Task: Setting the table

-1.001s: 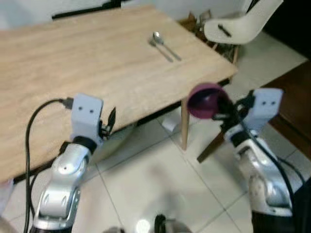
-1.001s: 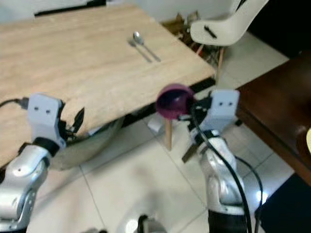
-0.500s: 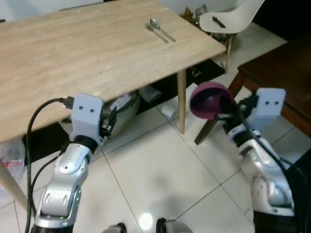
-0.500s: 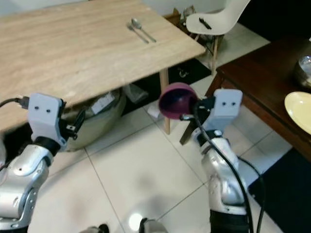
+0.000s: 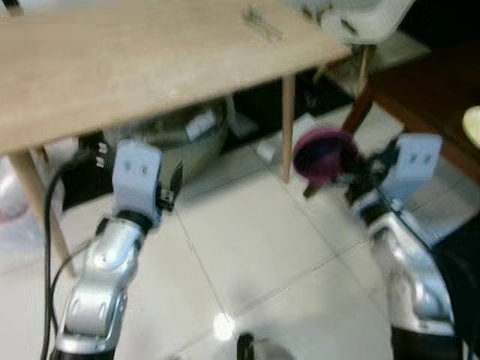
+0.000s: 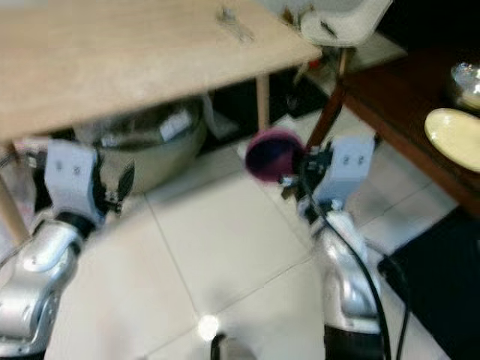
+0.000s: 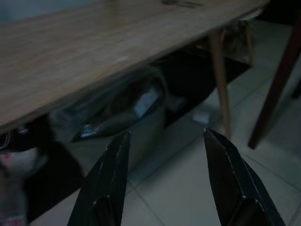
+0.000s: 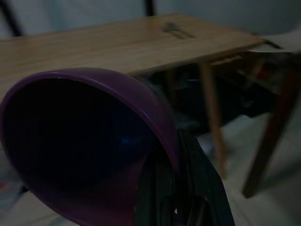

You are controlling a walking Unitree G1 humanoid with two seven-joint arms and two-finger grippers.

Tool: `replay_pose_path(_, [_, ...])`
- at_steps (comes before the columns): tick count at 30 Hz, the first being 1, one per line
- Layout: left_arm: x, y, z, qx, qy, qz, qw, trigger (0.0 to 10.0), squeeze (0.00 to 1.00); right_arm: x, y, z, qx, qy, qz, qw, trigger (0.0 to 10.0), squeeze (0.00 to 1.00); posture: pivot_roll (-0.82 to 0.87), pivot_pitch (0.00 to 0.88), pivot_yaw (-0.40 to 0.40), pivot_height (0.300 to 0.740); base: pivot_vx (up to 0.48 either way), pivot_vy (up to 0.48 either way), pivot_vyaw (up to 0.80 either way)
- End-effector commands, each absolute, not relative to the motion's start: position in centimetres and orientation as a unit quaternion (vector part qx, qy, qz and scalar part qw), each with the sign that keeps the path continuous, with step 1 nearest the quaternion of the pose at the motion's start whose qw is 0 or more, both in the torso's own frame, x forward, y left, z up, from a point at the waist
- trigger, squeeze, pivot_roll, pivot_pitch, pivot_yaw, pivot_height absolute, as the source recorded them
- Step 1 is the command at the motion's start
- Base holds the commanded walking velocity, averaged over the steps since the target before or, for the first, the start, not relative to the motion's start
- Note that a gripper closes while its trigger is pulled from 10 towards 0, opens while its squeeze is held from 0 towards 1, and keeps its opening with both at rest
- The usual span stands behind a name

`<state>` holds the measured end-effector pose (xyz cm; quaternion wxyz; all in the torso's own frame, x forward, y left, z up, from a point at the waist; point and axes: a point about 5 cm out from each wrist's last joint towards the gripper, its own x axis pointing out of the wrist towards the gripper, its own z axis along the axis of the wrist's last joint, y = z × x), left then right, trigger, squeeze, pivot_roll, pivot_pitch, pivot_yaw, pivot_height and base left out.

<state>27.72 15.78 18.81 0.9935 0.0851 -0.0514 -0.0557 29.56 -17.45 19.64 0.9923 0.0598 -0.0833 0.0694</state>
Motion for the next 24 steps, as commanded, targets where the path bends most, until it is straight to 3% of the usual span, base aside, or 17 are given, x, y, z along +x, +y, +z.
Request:
replay_pose_path(1, [27.64,15.62,18.3,0.083,-0.042,-0.059,0.994,10.0,0.0,29.43,-17.67,19.7,0.063,-0.086,0.066,0.992,10.0,0.0,-0.07,0.053,0.016,0.74,-0.24,0.0,0.0])
replay_pose_path(17, [27.68,15.4,18.23,0.073,-0.027,-0.062,0.995,10.0,0.0,29.42,-17.68,19.63,0.069,-0.083,0.063,0.992,10.0,0.0,-0.07,0.057,0.02,0.74,0.0,0.0,0.0])
replay_pose_path(24, [27.64,15.27,18.29,0.074,-0.026,-0.064,0.995,10.0,0.0,29.49,-17.84,19.56,0.077,-0.079,0.058,0.992,10.0,0.0,-0.07,0.058,0.021,0.74,0.0,0.0,-0.8])
